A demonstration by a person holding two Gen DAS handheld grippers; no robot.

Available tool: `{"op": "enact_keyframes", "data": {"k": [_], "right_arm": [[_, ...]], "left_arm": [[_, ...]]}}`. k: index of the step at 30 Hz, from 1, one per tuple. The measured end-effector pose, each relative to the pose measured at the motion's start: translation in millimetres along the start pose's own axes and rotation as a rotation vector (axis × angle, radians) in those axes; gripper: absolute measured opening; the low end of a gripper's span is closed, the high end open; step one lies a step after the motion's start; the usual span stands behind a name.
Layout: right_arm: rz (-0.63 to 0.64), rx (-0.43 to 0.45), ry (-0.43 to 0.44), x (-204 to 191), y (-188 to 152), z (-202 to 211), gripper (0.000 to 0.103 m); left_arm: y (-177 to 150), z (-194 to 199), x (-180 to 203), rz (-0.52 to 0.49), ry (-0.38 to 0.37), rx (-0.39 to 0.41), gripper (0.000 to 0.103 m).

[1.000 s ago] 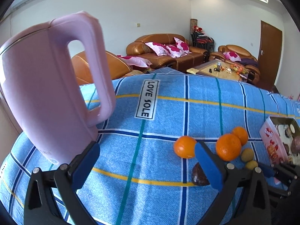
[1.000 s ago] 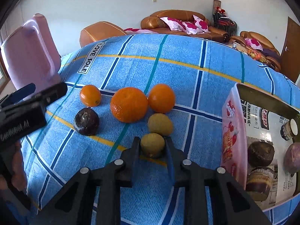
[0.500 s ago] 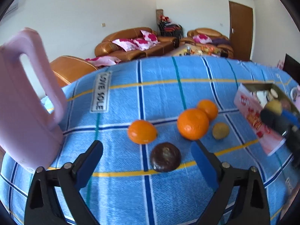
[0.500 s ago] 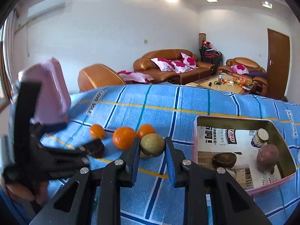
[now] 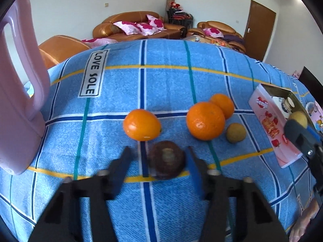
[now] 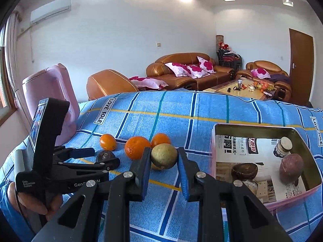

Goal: Organize fruits
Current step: 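Grasp a kiwi with the right tool while the left tool grasps the dark brown fruit, then carry the kiwi and the dark fruit over the pink tin with both tools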

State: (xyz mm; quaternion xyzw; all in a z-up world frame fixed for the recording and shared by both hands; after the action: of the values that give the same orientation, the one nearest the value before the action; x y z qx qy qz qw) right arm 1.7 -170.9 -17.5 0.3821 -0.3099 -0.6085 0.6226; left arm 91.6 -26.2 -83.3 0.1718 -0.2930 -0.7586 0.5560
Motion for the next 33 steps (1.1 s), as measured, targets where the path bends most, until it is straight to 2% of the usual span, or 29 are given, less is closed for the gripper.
{"op": "enact_keyframes", "data": {"k": [4, 7, 10, 14, 16, 19, 33], "right_arm": [[0.004, -0.003, -0.006, -1.1, -1.2, -1.7, 0.027], [0.002, 0.007, -0.006, -1.1, -0.6, -1.1, 0.027], [0.004, 0.039, -0.024, -0.3, 1.6, 2.7, 0.027], [0.029, 0.129, -0.091, 3.0, 9.7, 17.6, 0.027], [0.026, 0.165, -0.106, 5.0, 12.6, 23.1, 0.027], [0.038, 0.187, -0.137, 7.1, 14.3, 23.7, 0.027], [0.054, 0.161, -0.158, 5.4, 12.1, 19.6, 0.027]], "left_arm": [[-0.1, 0.9, 0.9, 0.003, -0.005, -0.003, 0.038], [1.1, 6.7, -3.7, 0.011, 0.039, 0.023, 0.038], [8.6, 27.4, -4.1, 0.007, 0.098, 0.147, 0.038], [16.5, 57.3, 1.5, -0.046, 0.204, 0.332, 0.038], [19.5, 62.4, 2.3, -0.049, 0.218, 0.372, 0.038], [19.1, 64.1, 4.6, -0.045, 0.214, 0.377, 0.038], [18.6, 64.0, 7.8, -0.023, 0.194, 0.372, 0.038]]}}
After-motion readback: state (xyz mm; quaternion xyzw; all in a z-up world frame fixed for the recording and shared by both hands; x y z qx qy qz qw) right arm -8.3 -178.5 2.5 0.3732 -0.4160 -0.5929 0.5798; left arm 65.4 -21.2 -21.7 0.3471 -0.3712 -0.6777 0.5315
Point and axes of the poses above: each gripper's, at about its wrist camera, not at the fingertips, and z roughly against the way its jaws point, x to its right, y to its top, the point moved 6 cm from there along -z, roughly the way its jaws point, and after that the axes turned 1 degree about z, right-handed, at the moved point
